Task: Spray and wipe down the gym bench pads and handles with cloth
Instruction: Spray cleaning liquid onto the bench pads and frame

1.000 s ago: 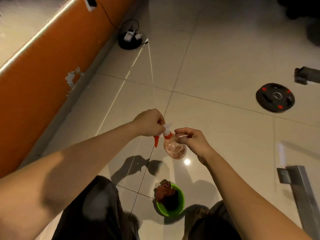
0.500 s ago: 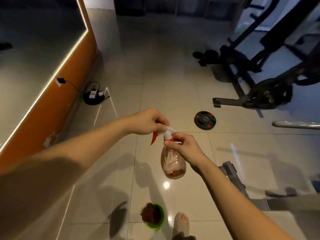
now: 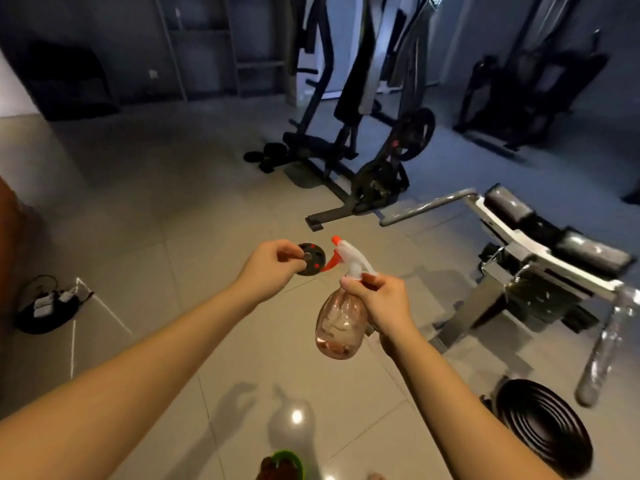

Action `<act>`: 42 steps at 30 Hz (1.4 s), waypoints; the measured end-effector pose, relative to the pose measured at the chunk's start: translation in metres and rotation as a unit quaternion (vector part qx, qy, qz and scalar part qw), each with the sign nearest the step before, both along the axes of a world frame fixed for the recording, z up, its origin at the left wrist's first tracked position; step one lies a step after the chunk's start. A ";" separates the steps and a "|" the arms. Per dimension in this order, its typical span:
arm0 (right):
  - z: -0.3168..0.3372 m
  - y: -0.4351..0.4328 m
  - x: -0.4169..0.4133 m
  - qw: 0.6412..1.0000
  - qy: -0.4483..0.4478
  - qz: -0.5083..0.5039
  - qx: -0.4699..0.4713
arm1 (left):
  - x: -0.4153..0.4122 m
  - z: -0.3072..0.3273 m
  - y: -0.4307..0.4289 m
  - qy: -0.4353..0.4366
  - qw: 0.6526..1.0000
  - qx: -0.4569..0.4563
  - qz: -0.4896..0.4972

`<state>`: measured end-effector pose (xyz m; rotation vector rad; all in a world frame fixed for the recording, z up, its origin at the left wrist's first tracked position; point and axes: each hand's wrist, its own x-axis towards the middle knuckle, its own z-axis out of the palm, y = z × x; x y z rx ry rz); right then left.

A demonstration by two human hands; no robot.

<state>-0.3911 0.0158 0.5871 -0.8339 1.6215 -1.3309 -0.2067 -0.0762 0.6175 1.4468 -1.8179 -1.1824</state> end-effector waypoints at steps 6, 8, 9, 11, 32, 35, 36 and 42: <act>-0.007 0.003 -0.087 0.990 -0.057 -0.128 0.006 | -0.089 -0.040 0.012 -0.041 0.964 0.149 -0.217; -0.010 -0.001 -0.118 0.985 -0.066 -0.157 0.011 | -0.128 -0.046 0.012 -0.039 0.956 0.141 -0.256; -0.012 -0.005 -0.133 0.983 -0.072 -0.170 0.012 | -0.147 -0.048 0.011 -0.039 0.954 0.138 -0.264; -0.015 -0.015 -0.160 0.979 -0.081 -0.186 0.011 | -0.184 -0.049 0.006 -0.051 0.953 0.118 -0.276; -0.038 -0.171 -0.269 0.992 -0.118 -0.026 0.030 | -0.282 -0.075 -0.202 -0.042 0.891 0.177 -0.417; -0.040 -0.214 -0.259 0.991 -0.108 -0.076 0.022 | -0.288 -0.078 -0.260 -0.055 0.863 0.183 -0.468; -0.040 -0.230 -0.254 0.989 -0.109 -0.096 0.017 | -0.289 -0.079 -0.280 -0.061 0.856 0.180 -0.480; -0.038 -0.299 -0.210 0.974 -0.118 -0.192 0.020 | -0.279 -0.076 -0.372 -0.081 0.808 0.189 -0.551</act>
